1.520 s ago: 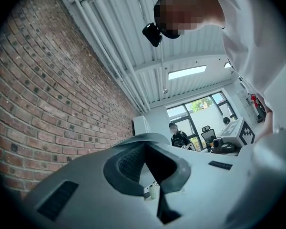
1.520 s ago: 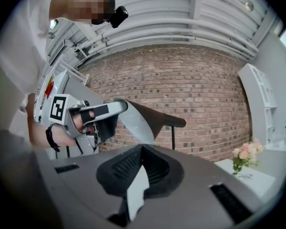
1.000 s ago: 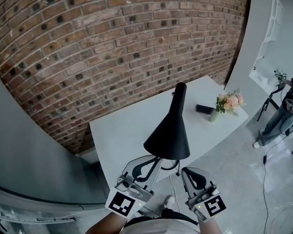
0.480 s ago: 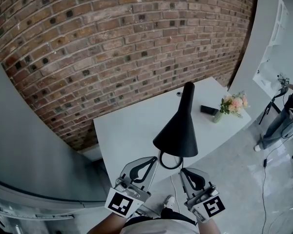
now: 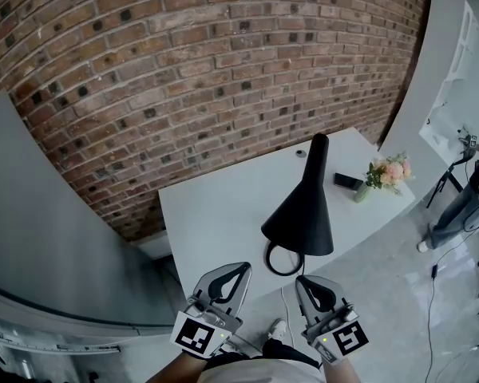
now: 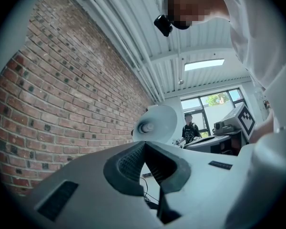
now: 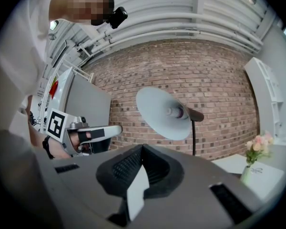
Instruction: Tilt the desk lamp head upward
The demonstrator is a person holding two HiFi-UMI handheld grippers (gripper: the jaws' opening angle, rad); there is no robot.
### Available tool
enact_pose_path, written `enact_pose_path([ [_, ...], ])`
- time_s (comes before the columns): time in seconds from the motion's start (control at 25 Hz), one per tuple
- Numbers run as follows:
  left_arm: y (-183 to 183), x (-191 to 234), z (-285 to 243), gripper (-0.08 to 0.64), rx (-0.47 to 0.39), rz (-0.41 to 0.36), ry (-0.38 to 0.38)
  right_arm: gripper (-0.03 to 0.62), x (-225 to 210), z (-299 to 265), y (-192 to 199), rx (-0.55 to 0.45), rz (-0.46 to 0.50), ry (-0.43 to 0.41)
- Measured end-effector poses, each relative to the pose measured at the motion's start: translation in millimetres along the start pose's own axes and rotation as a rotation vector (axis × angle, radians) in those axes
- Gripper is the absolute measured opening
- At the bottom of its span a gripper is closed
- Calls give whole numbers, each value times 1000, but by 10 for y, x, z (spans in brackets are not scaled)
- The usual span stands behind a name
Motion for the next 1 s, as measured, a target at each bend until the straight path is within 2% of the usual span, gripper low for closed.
enact_pose_path([
  [0.64, 168, 161, 371, 4, 31, 20, -54, 14, 296, -99, 116, 30, -27, -35],
  [1.0, 238, 240, 540, 5, 61, 36, -61, 14, 428, -162, 172, 51, -34, -27],
])
Point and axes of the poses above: the fingertips, and each gripper's own axes: z backward along the fingers, x to its left, y out of its underside, the point moved 6 cm from there along z, backward along the fingers, and after that the axes turned 5 degrees about z, right-handed, at the moved point
